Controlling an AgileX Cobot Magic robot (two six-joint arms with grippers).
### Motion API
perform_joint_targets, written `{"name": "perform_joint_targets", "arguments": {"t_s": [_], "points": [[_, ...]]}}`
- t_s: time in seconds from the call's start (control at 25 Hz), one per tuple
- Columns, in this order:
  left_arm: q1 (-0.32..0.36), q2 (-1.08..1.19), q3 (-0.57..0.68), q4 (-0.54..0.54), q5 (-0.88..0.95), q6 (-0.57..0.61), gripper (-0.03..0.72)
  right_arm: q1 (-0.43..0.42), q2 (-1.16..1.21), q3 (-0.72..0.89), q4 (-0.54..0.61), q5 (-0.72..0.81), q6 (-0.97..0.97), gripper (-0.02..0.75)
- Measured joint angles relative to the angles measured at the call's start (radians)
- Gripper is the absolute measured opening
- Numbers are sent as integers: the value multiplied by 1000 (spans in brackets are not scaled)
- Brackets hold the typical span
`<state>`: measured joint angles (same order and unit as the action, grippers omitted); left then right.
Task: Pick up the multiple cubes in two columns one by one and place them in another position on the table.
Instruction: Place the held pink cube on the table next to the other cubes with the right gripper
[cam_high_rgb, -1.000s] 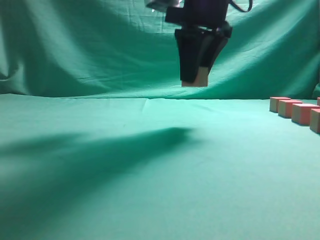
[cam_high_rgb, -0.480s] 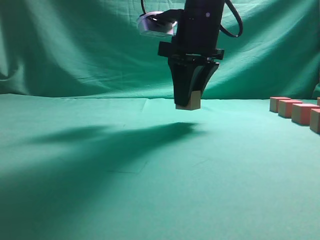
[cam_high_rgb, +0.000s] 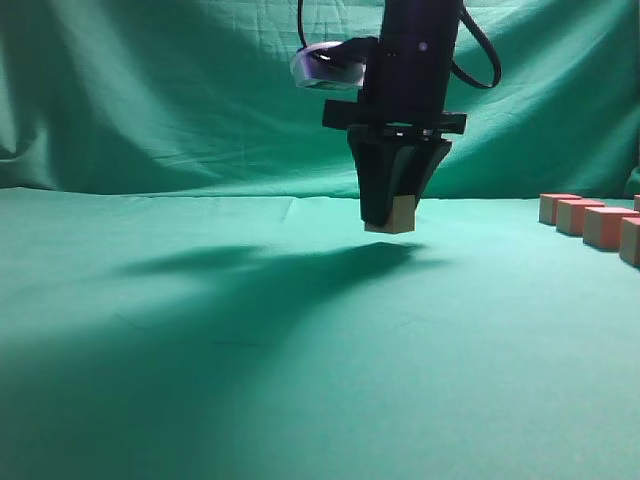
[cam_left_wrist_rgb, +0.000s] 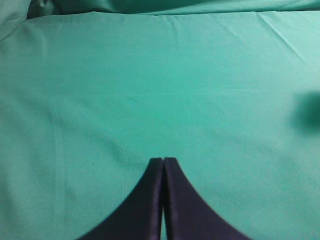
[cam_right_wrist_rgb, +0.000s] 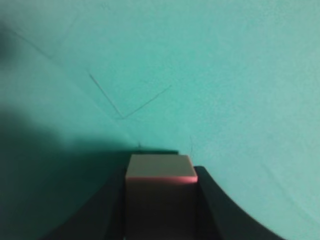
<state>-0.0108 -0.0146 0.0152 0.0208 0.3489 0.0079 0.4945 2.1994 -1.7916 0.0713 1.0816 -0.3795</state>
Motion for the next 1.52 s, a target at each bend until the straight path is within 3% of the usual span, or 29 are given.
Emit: {"name": "perform_joint_targets", "arguments": {"t_s": [1.16,1.44,1.52], "points": [[0,0,0,0,0,0,0,0,20,-2,2,-13,-2,266],[0,0,0,0,0,0,0,0,20,-2,0,-13,0,549],[0,0,0,0,0,0,0,0,20,-2,0,-13,0,577]]}}
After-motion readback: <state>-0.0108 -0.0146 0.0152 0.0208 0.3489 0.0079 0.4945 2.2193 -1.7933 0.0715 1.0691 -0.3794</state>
